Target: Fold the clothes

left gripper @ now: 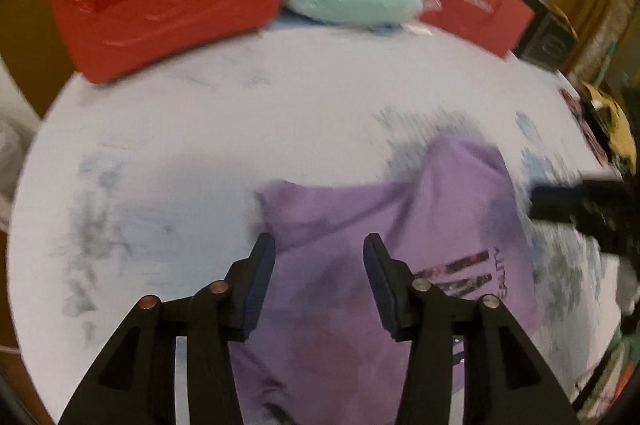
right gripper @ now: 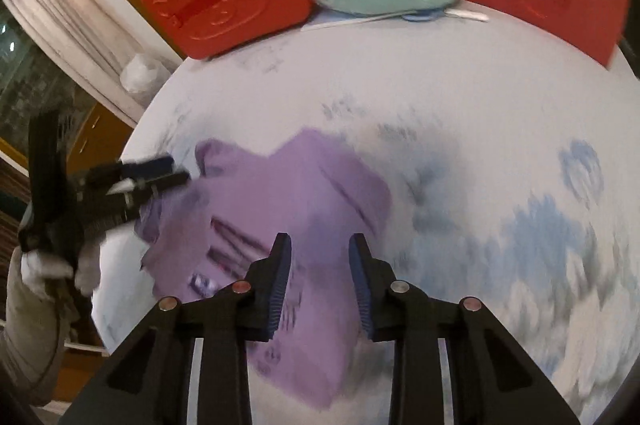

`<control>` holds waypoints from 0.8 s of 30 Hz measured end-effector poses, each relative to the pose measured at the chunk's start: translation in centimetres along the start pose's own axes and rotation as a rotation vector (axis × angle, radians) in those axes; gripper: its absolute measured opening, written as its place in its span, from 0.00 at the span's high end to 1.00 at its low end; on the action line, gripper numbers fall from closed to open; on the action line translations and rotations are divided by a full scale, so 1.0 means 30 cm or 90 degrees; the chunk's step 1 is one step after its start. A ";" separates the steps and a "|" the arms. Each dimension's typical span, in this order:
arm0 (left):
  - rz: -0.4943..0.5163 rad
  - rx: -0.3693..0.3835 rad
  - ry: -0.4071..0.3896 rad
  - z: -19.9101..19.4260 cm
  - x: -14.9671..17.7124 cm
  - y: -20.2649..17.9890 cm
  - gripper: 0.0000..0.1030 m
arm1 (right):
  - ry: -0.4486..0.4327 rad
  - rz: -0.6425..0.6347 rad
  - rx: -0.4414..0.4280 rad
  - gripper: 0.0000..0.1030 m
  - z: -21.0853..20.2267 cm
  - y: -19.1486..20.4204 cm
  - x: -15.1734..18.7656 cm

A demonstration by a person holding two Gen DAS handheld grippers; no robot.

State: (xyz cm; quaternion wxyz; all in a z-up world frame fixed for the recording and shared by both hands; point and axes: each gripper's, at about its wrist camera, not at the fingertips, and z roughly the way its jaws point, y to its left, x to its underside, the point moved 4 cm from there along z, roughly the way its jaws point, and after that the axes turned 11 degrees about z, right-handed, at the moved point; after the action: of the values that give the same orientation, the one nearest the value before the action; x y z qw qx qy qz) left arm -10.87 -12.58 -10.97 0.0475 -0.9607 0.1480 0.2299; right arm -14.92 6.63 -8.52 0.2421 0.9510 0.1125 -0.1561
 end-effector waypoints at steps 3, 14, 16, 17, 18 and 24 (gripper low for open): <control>0.021 -0.001 0.033 0.065 0.018 -0.023 0.76 | 0.029 -0.013 -0.002 0.76 0.085 0.010 -0.046; -0.042 -0.055 0.028 0.110 0.030 0.102 0.58 | -0.002 0.061 0.005 1.00 0.050 -0.075 -0.016; -0.048 -0.053 0.012 0.060 0.033 0.096 0.58 | -0.010 0.077 0.004 0.96 0.034 -0.091 -0.007; -0.049 -0.048 0.000 0.028 0.035 0.090 0.58 | -0.015 0.084 0.004 0.96 0.026 -0.100 -0.002; -0.051 -0.043 -0.012 -0.005 0.036 0.085 0.58 | -0.019 0.092 0.004 0.96 0.018 -0.108 0.003; -0.017 -0.015 -0.009 -0.092 0.150 -0.023 0.58 | 0.019 0.084 -0.013 0.96 0.009 -0.067 0.182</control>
State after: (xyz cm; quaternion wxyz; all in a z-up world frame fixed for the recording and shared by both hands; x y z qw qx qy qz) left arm -5.64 -13.54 -10.56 0.0400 -0.9615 0.1320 0.2376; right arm -10.52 8.96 -11.52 0.2600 0.9560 0.0551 -0.1243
